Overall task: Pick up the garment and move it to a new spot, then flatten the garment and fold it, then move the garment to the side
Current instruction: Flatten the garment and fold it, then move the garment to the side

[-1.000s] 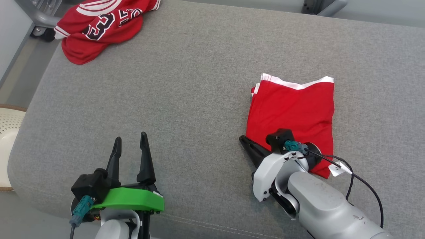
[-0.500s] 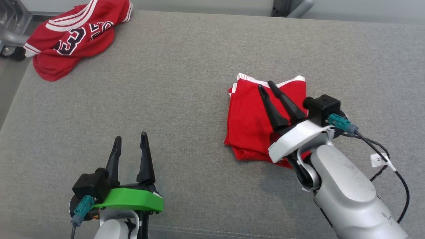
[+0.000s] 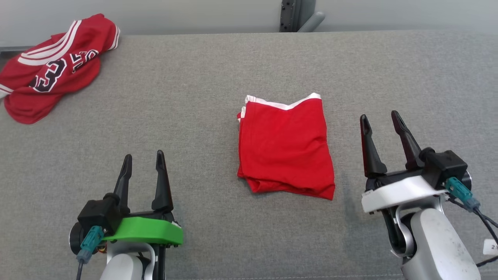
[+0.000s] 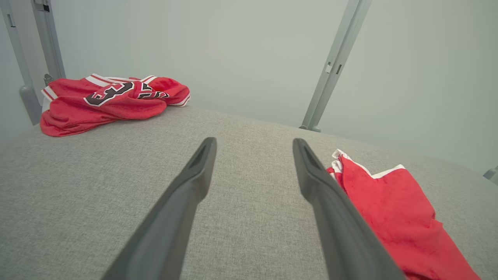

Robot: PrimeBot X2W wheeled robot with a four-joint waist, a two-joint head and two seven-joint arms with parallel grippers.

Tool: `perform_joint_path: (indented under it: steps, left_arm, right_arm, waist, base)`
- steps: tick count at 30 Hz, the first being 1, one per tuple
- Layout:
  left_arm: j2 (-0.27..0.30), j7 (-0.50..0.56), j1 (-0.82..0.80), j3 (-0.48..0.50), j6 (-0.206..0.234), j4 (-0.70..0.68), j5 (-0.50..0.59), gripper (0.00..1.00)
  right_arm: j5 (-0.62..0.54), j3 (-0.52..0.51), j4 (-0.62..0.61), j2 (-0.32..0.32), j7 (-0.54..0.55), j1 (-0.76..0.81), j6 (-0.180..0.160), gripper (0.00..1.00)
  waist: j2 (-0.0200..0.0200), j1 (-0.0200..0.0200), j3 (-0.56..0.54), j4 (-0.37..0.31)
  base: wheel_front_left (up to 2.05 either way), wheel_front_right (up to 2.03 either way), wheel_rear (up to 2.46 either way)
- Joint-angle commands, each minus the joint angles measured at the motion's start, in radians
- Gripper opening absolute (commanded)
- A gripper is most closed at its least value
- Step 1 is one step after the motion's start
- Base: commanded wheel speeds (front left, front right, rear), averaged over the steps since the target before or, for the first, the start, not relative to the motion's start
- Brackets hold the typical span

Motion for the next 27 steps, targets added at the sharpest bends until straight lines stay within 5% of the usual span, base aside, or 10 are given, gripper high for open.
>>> perform_joint_path:
  steps: [1,27]
  left_arm:
    - [0.004,0.001,0.014,0.009,-0.007,-0.005,0.005,1.00]
    - [-0.012,0.001,0.111,0.088,-0.049,0.018,0.106,1.00]
  right_arm:
    - [-0.017,-0.012,-0.018,0.004,-0.002,0.028,0.000,1.00]
    - [0.005,-0.045,-0.062,0.014,-0.002,0.200,0.000,1.00]
  waist:
    - [-0.0001,0.0000,-0.012,-0.023]
    - [-0.0001,0.0000,-0.061,-0.042]
  base:
    - [0.00,0.00,0.00]
    - [0.00,0.00,0.00]
